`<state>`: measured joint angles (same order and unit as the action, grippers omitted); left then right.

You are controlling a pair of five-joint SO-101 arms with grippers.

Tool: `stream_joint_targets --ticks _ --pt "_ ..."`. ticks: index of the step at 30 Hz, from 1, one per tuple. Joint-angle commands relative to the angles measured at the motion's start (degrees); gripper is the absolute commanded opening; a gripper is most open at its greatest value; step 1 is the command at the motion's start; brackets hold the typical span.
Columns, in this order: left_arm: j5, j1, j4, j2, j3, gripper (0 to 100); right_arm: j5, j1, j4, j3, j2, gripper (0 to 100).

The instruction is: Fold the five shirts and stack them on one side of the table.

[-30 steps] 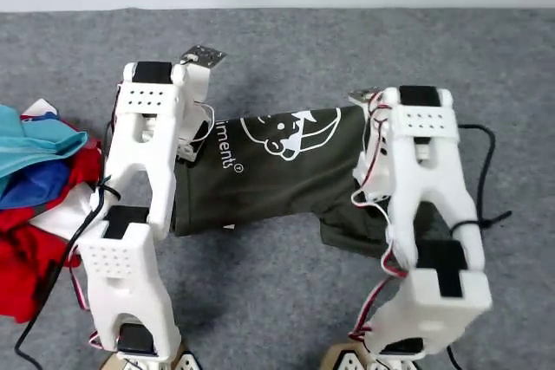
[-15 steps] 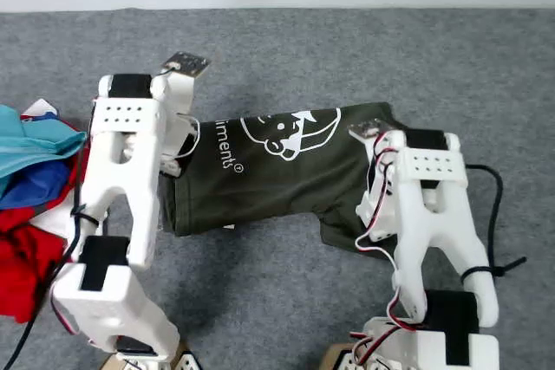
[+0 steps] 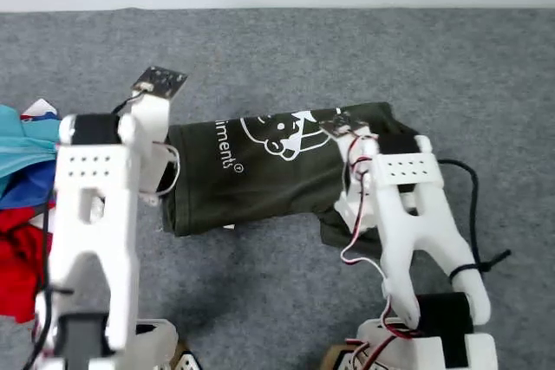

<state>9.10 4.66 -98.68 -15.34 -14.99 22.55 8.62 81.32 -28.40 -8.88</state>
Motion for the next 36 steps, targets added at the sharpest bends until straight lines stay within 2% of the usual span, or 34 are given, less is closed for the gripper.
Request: stream_joint_targets --ticks 1,5,7,12,15,22,28,36 --pt "3.9 -0.1 3.2 -7.6 -4.1 1 0.5 3.1 -3.1 0.2 -1.0 15.5" --pt "7.9 0.3 6.2 -11.7 -9.6 1 0.5 4.6 -8.0 0.6 4.5 6.1" --pt "9.0 0.4 7.5 -12.7 -11.8 1 0.3 5.1 -8.7 2.0 8.0 6.1" --pt "10.1 0.4 7.7 -13.3 -13.9 1 0.3 6.5 -4.1 9.2 15.2 5.9" --pt "10.3 0.4 8.3 -13.3 -14.2 1 0.2 7.0 -0.1 16.4 17.0 0.9" --pt "10.8 0.4 11.6 -13.3 -14.2 1 0.5 7.9 2.9 23.3 17.6 2.0" --pt "10.8 0.4 12.1 -13.2 -14.2 1 0.4 7.6 8.1 23.2 17.7 15.8" --pt "10.8 0.4 12.1 -13.2 -14.2 1 0.4 4.3 4.4 23.5 24.9 15.8"
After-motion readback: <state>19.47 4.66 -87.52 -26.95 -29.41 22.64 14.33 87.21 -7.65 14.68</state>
